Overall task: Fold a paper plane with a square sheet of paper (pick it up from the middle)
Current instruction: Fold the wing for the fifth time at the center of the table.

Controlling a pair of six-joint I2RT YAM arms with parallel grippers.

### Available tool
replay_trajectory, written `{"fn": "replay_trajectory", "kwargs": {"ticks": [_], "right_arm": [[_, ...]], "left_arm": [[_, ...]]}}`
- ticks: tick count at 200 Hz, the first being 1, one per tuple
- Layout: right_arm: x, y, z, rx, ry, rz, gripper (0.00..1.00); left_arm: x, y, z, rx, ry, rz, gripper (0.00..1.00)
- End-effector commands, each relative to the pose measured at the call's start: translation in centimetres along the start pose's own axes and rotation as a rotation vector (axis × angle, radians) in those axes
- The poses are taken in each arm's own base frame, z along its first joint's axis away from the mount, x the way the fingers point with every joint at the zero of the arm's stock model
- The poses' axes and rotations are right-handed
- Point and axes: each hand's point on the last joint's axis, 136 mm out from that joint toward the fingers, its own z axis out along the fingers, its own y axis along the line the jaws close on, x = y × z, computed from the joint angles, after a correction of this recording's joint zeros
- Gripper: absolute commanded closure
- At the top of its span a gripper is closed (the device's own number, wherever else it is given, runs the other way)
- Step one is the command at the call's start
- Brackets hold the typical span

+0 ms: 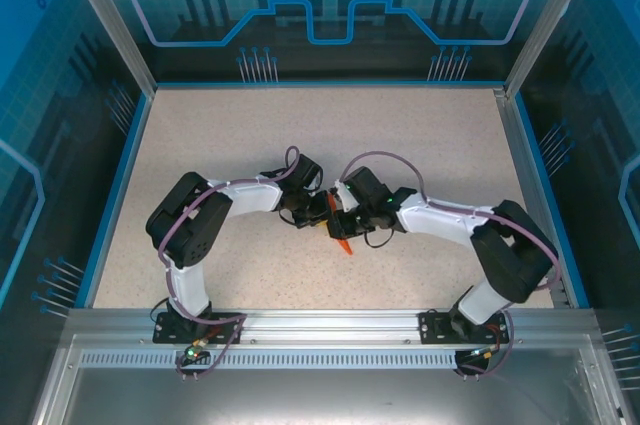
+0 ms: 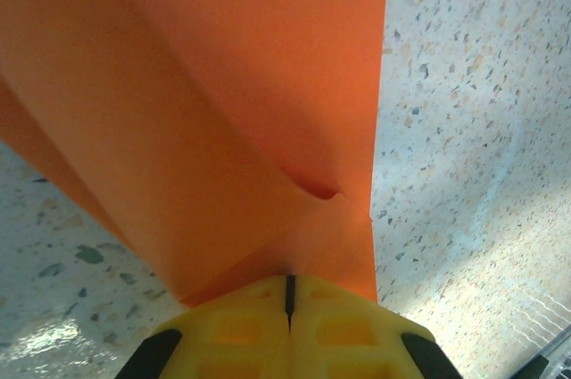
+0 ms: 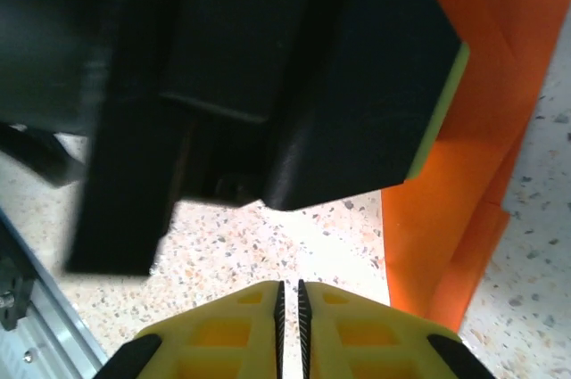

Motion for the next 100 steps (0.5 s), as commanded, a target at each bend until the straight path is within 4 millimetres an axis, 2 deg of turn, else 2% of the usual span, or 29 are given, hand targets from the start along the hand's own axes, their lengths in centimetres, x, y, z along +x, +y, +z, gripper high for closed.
{"fn": "replay_trajectory", "kwargs": {"ticks": [1,26,100], "right_arm": [[0.8,-0.7,1.1,0.049,0.061,0.016,0.86],[1.4,-1.6,1.8,0.082,0.087,0.034,0.87],[3.1,-3.9,2.1,0.148,0.140,0.080,0.88]], "left_arm": [[1.4,6.2,2.1,-0.219,0.030,-0.053,0.95],[1.4,6.3,2.1,-0.223,0.031,-0.056,0.95],[1.3,6.4,2.1,-0.234,0.025,-0.058,0.95]]}}
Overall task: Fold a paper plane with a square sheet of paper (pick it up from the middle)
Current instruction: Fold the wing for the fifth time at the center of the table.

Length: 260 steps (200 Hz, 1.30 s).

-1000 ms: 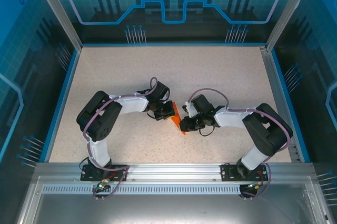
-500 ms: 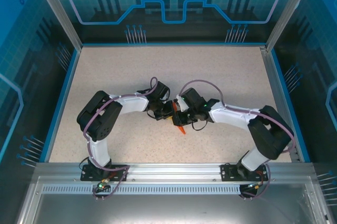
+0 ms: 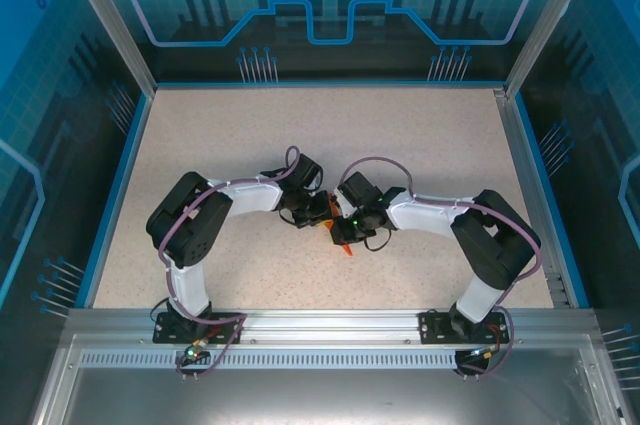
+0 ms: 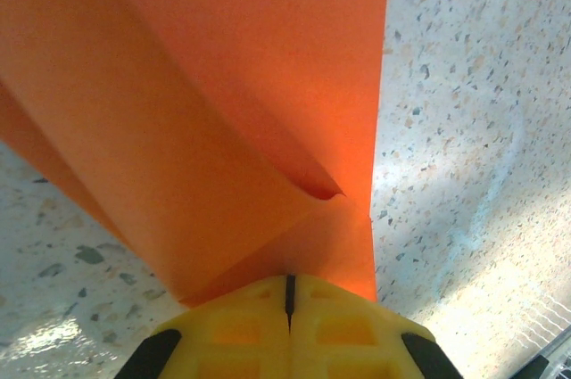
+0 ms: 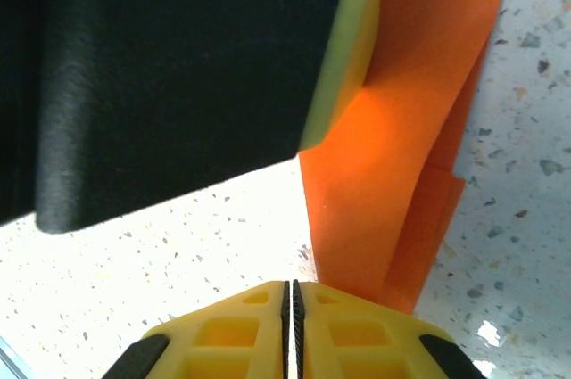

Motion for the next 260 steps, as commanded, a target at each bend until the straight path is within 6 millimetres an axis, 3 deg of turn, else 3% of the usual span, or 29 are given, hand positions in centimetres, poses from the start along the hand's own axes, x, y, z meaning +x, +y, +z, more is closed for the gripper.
{"fn": "replay_trajectory", "kwargs": {"ticks": [1,159,166,260], "right_arm": [[1.1,-1.3,0.4,0.043,0.048,0.035,0.88],[2.9,-3.7,0.9,0.134,0.110,0.060,0.91],[4.0,-4.3,1.1,0.148,0.134,0.068,0.91],[7.1,-4.4,-0.1,0.090,0.189,0.064,0.91]], "left_arm": [[1.2,6.4,2.1,-0.231,0.022,-0.057,0.95],[1.3,6.9,2.1,-0.256,0.021,-0.054,0.95],[1.3,7.0,2.1,-0.256,0.021,-0.056,0.95],[1.2,7.7,1.9,-0.293,0.009,-0.066,0.95]]}}
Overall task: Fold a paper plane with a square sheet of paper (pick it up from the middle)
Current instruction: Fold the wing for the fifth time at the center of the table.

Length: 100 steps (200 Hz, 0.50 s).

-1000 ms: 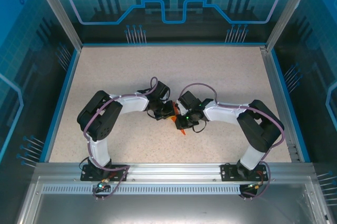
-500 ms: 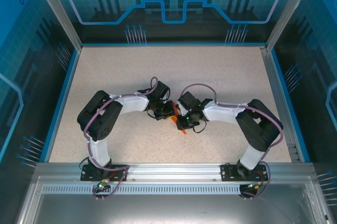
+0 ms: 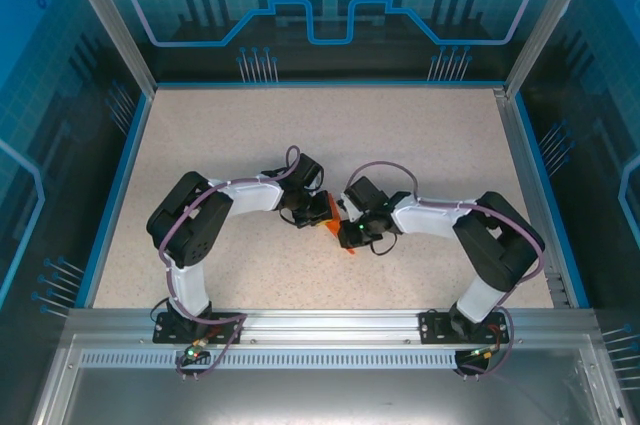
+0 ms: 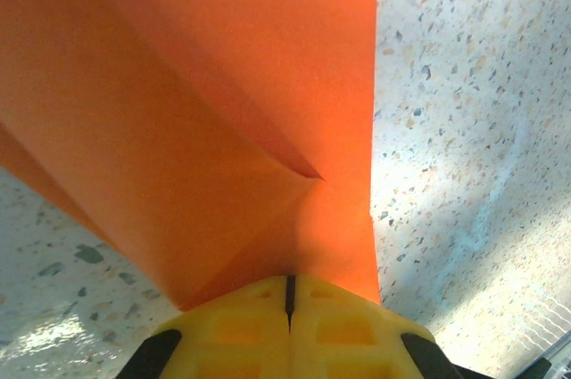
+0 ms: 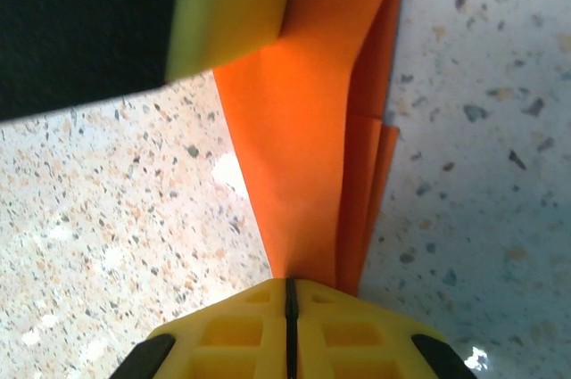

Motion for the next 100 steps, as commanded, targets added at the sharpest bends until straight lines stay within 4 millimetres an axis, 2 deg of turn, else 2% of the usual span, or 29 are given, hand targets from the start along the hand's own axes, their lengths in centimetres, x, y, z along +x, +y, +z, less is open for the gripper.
{"fn": "replay_trajectory", "kwargs": {"ticks": [1,27,100], "right_arm": [[5.6,-2.4,-0.1,0.055,0.182,0.045,0.91],[6.5,-2.1,-0.3,0.027,0.203,0.039,0.91],[8.8,-3.3,-0.5,0.058,0.249,0.077,0.91]], "left_arm": [[1.2,7.6,2.0,-0.281,0.009,-0.064,0.95],[1.1,7.8,2.0,-0.286,0.007,-0.066,0.96],[1.1,7.7,2.0,-0.286,0.008,-0.064,0.95]]}}
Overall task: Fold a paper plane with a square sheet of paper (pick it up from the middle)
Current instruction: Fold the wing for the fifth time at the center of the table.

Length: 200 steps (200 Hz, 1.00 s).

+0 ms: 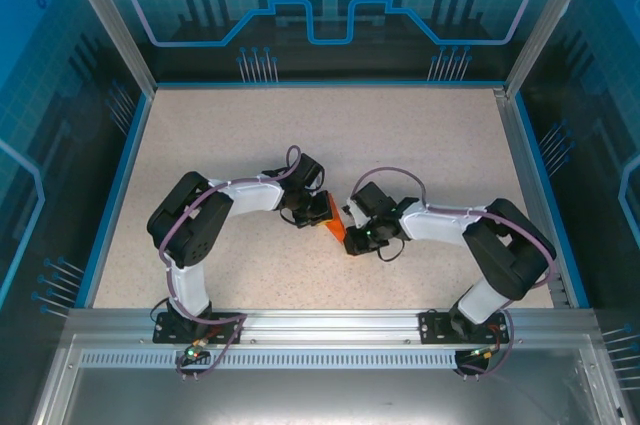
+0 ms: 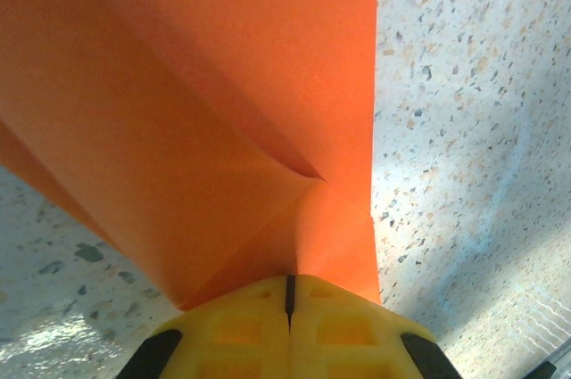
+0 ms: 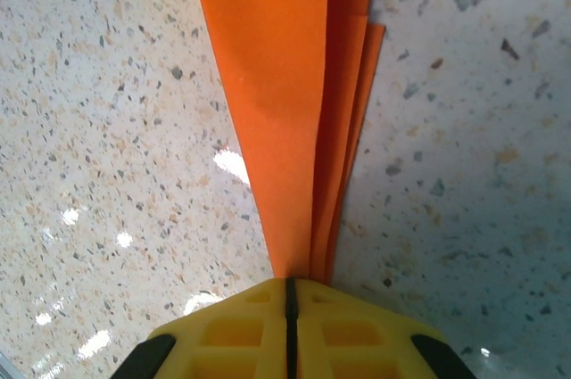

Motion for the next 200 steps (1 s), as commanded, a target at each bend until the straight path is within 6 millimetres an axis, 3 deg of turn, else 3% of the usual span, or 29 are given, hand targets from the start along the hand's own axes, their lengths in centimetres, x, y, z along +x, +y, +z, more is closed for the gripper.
{"fn": "replay_trajectory", "kwargs": {"ticks": [1,43,86,126,160,200], "right_arm": [[6.7,-2.7,0.1,0.078,0.227,0.088,0.91],[5.8,-1.9,-0.8,0.056,0.185,0.070,0.91],[1.3,1.3,-3.1,-0.047,0.008,-0.004,0.90],[-2.0,3.0,-2.5,-0.120,-0.074,0.005,0.89],[-3.4,3.0,-1.2,-0.119,-0.078,0.016,0.90],[-2.4,0.9,0.3,-0.057,-0.044,0.060,0.91]], "left_arm": [[1.2,7.7,2.0,-0.277,0.014,-0.064,0.96],[1.2,7.4,2.0,-0.272,0.017,-0.058,0.96],[1.2,7.1,2.0,-0.259,0.019,-0.052,0.96],[1.4,7.1,2.1,-0.252,0.026,-0.057,0.96],[1.4,7.0,2.2,-0.246,0.030,-0.055,0.96],[1.2,6.3,2.1,-0.220,0.029,-0.036,0.96]]}}
